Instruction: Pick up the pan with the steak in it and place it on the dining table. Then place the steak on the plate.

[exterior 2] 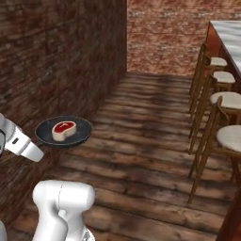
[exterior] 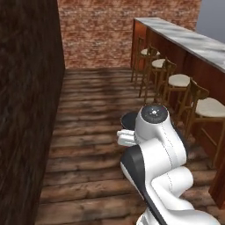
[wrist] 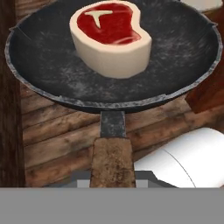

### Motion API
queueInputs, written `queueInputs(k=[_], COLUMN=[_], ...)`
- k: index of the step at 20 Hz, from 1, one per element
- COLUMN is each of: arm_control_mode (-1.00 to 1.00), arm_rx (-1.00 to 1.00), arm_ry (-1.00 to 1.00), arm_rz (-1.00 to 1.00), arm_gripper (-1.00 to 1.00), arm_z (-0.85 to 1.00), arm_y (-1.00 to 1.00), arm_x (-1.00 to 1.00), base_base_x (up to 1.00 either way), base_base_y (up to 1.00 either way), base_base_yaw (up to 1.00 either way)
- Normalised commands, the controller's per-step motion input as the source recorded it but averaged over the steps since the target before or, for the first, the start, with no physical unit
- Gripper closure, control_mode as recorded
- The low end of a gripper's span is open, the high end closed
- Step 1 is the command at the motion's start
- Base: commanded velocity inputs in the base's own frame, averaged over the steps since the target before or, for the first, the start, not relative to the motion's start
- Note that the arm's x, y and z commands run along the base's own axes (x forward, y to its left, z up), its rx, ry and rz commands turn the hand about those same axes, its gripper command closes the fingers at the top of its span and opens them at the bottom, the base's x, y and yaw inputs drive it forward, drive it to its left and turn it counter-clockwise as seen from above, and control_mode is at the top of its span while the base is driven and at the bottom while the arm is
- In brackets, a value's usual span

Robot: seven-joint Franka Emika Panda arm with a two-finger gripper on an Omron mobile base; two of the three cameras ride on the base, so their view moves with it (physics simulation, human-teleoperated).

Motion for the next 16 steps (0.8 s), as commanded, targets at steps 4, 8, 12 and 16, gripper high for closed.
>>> queueInputs(k=[4,8,12,16], arm_control_mode=[1.00,1.00,1.00,1.00], arm_rx=[0.00,0.00,0.00,0.00], arm_ry=[0.00,0.00,0.00,0.00], arm_rz=[0.00,0.00,0.00,0.00], arm_gripper=[1.00,1.00,1.00,1.00], arm_z=[0.00,0.00,0.00,0.00], arm_y=[0.00,0.00,0.00,0.00], arm_x=[0.00,0.00,0.00,0.00], base_base_x=[1.00,1.00,0.98,0.25], base_base_y=[0.13,0.15,0.05,0.07], base_base_yaw=[-0.05,-0.07,-0.14,-0.45])
